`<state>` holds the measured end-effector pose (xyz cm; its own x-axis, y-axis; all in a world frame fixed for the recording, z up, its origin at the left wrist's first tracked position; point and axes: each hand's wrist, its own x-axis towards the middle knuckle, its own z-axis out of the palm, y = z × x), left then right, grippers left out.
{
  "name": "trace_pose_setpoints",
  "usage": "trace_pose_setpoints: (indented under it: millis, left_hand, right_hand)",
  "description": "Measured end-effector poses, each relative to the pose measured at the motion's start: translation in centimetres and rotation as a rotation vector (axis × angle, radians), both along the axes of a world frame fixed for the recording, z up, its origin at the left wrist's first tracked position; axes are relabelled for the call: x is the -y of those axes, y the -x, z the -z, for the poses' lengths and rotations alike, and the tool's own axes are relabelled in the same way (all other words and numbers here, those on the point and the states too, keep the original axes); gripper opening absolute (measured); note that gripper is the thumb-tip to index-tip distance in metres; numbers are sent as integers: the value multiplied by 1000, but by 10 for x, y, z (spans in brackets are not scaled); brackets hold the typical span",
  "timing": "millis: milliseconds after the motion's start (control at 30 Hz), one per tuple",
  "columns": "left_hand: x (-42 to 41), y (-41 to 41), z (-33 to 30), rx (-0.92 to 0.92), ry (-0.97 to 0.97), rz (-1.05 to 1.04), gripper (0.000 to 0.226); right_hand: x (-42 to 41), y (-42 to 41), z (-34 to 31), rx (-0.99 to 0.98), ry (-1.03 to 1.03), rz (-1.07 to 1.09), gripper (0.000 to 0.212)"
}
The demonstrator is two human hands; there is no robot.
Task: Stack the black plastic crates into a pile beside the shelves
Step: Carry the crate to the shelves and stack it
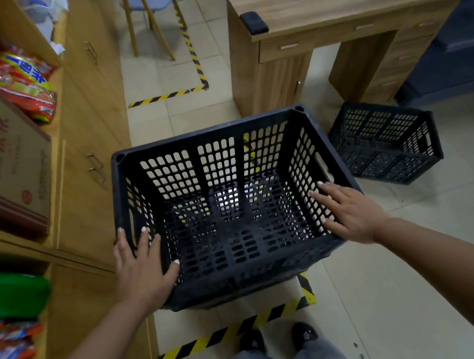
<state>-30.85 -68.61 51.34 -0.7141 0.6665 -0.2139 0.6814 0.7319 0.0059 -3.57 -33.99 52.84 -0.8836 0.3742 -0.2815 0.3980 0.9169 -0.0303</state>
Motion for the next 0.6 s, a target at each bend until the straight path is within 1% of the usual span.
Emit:
trace_pose_setpoints:
  millis: [67,167,267,333,500,600]
  left_hand:
    - [-4,0,-5,38,18,-19,76]
    - [-15,-1,-20,80,-74,-41,68]
    - [-39,-8,-38,48,-101,66,69]
    - [-68,-20,-53,41,-119,131,70]
    - [-163,-75,-92,41,-230,256,69]
    - [-225,-117,-112,57,-288,317,69]
  right_hand:
    - [5,-2,-5,-16,0,39,91]
    - [16,-7,-18,-78,-22,79,93]
    - [19,-15,-31,-146,-13,114,95]
    - [12,-24,-42,-188,-19,126,93]
    - [-22,-62,-73,-237,-91,127,84]
    - [-55,-97,-87,-251,-138,134,73]
